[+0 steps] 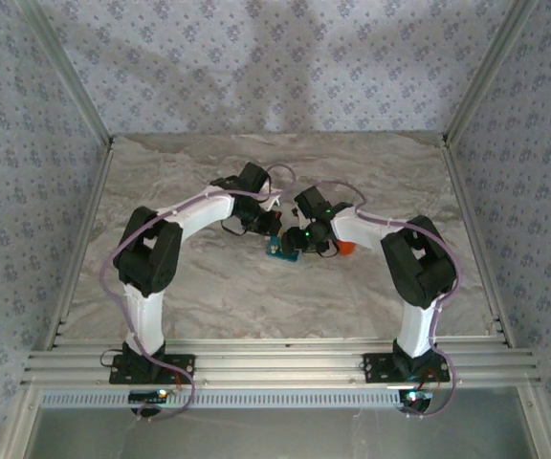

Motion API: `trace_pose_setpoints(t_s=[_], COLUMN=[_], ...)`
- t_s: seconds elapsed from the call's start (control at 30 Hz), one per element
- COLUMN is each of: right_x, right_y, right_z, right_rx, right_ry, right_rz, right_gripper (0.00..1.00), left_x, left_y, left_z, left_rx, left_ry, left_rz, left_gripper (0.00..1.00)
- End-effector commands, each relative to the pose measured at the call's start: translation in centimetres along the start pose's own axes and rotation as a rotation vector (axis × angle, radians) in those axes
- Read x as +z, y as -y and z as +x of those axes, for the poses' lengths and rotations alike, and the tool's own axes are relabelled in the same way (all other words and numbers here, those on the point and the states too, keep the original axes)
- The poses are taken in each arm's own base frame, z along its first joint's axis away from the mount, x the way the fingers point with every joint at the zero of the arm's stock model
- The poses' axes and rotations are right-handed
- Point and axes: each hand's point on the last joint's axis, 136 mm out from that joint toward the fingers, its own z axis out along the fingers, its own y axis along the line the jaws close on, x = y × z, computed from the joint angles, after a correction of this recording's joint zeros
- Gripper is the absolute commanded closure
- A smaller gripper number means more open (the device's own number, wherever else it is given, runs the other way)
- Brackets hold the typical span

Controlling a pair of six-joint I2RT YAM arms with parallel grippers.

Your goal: Sort the pills into containers

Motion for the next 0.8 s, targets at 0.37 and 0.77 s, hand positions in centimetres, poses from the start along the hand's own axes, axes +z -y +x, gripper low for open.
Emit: trace_pose_setpoints(t_s=[0.37,0.77], right_x=[1.4,1.5], right_y=[2.3,2.5], right_z=[3.1,3.1], right_rx=[0.035,0.041], right_ry=[-0.100,-0.102], right_rz=[0.078,0.077], right_gripper=[0.39,0.39], left_x=[-0.8,-0.1], left_y=[1.0,0.9], left_z=[2.2,3.3], left_rx=[0.011,-0.002], left_ry=[-0.012,-0.035], left_rz=[0.028,0.035], left_gripper=[1.00,1.00])
